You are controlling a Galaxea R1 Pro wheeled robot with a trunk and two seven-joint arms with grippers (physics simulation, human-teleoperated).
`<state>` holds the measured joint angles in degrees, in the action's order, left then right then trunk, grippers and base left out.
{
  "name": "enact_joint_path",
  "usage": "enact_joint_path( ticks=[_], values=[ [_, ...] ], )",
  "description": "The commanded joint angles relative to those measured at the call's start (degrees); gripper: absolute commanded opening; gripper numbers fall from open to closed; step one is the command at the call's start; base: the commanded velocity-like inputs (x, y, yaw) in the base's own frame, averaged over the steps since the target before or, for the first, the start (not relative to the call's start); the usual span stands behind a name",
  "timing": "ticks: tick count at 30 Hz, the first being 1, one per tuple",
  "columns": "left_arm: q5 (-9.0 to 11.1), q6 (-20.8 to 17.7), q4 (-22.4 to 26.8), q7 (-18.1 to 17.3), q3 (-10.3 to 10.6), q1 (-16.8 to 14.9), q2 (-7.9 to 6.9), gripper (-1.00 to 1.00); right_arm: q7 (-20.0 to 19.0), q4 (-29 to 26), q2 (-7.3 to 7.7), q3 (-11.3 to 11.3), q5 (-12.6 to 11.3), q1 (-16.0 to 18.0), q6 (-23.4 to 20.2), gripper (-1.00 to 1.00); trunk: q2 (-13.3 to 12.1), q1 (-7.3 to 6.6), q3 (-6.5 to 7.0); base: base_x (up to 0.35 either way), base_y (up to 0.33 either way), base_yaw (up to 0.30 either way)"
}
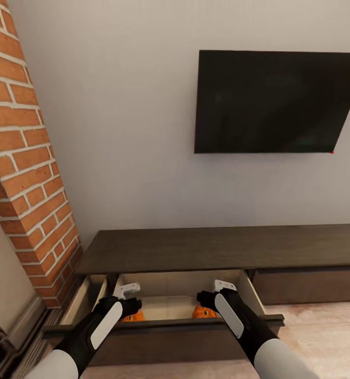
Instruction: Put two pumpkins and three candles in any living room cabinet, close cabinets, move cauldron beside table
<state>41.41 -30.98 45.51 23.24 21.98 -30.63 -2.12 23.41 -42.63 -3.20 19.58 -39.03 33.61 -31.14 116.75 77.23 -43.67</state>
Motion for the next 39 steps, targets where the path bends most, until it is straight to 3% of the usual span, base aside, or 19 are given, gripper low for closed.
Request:
enact_joint_path(
  ticks=[1, 6, 16, 26, 33, 39],
  values=[
    [0.60, -0.05, 0.10, 0.57, 0.32, -0.04, -0.08, 1.00, 0.58, -0.08, 0.03, 0.19, -0.60, 0.05, -0.06, 1.00, -0.38, -0.27, 0.12, -0.326, 0.000, 0.000],
    [0.60, -0.05, 0.10, 0.53, 0.34, -0.04, -0.08, 1.00, 0.58, -0.08, 0.03, 0.19, -0.60, 0.04, -0.06, 1.00, -2.39, -1.37, 1.02, -0.327, 0.000, 0.000],
    [0.72, -0.05, 0.10, 0.47, 0.34, -0.04, -0.13, 1.00, 0.58, -0.08, 0.03, 0.19, -0.60, 0.02, -0.06, 1.00, -2.39, -1.37, 1.02, -0.326, 0.000, 0.000],
    [0.64, 0.00, 0.18, 0.47, 0.34, -0.04, -0.08, 1.00, 0.58, 0.06, 0.03, 0.19, -0.60, 0.05, -0.06, 1.00, 1.62, 0.83, -0.77, -0.192, 0.000, 0.000],
    [0.63, 0.04, 0.38, 0.42, 0.23, -0.04, -0.13, 1.00, 0.59, 0.08, 0.03, 0.19, -0.60, 0.03, -0.06, 1.00, 1.62, 0.83, -0.77, -0.005, 0.000, 0.000],
    [0.62, 0.04, 1.72, 0.41, 0.01, -0.04, -0.24, 1.00, 0.66, 0.09, 0.03, 0.19, -0.53, 0.02, -0.06, 1.00, 4.03, 2.15, -1.85, 0.000, 0.000, 0.000]
  ],
)
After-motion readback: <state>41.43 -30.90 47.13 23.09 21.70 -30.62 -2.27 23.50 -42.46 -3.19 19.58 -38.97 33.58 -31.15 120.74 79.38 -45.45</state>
